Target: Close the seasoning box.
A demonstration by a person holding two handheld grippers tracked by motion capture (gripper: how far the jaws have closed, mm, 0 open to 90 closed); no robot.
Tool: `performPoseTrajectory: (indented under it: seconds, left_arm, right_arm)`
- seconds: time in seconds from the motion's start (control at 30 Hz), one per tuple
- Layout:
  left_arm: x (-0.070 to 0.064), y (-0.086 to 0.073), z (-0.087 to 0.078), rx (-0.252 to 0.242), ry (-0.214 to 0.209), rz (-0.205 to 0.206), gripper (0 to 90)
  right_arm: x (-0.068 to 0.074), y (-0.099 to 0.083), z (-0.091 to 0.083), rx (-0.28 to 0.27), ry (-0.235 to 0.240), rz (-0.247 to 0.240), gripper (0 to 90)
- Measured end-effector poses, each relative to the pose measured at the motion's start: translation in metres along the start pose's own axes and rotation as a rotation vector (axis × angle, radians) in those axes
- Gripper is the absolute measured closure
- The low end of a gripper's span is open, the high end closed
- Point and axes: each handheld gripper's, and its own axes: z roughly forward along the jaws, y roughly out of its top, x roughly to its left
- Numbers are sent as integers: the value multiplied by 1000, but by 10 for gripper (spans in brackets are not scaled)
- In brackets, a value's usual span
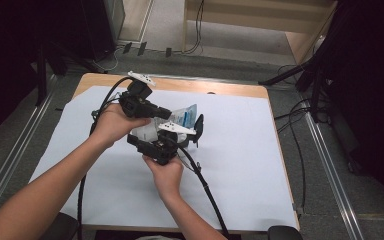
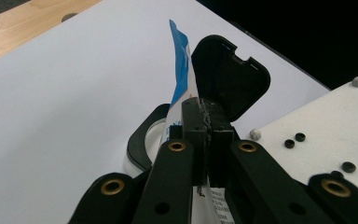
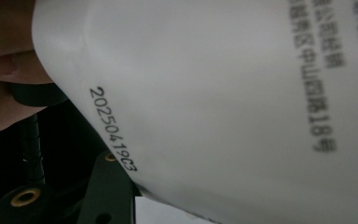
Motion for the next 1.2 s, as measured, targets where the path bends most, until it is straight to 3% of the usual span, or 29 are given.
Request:
performPoseTrajectory:
  seconds: [0.27,0.5,0.97,1.2]
  left_arm:
    - [-1,0,1,5,-4,9,900]
    - [3,-5,0,-3,-10,-2,900]
    - [5,-11,-1,8,-18,-3,900]
    - [6,-15,-1,14,-28,-5,900]
  right_arm:
    - [0,1,-1,-4,-1,-1,581]
    - [-2,-2,0,25,-35,-52,575]
    - [-8,-10,-1,46,-69,-77,575]
    - [-10,-17,-5,62,-96,-112,569]
